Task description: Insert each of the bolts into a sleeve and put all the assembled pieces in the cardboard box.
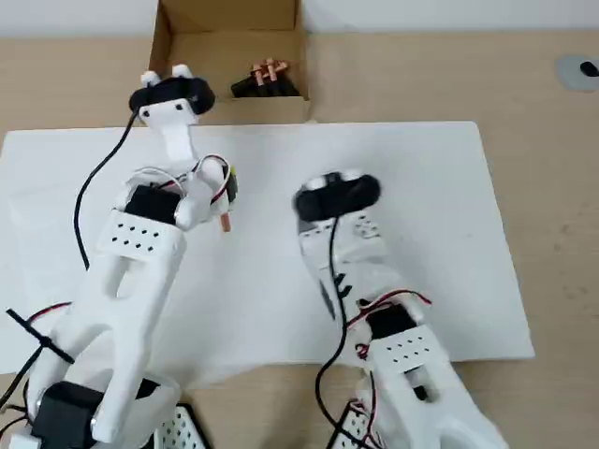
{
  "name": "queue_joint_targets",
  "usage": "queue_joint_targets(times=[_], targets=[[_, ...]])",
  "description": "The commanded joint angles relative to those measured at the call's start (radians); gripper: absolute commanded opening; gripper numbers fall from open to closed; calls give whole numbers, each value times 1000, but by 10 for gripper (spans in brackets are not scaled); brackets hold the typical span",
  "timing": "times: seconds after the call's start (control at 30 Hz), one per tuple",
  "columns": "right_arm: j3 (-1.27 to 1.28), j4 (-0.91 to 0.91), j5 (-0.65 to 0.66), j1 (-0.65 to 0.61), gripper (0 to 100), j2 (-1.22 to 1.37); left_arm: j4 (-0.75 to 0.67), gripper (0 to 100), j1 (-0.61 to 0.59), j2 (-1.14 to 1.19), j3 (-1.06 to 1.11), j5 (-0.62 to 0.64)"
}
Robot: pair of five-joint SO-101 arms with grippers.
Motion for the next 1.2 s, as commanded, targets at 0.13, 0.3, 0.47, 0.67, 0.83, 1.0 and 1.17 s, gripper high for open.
queue_joint_targets(times=[0.13,0.3,0.47,0.67,0.83,1.0,1.17], targets=[[38,-86,63,-22,11,-33,-60,9,3,-343,172,106],[87,-176,157,-25,11,-33,-52,8,-37,-750,334,98],[137,-264,158,-71,11,-30,-89,8,-15,-1106,555,-8],[166,-299,158,-183,11,-28,-282,6,-12,-1454,898,-87],[166,-293,140,-231,11,-28,-319,6,-6,-1411,921,-106],[166,-258,8,-320,11,-27,-351,6,-23,-1411,913,-71],[166,-261,-40,-323,11,-30,-338,6,-31,-1437,873,135]])
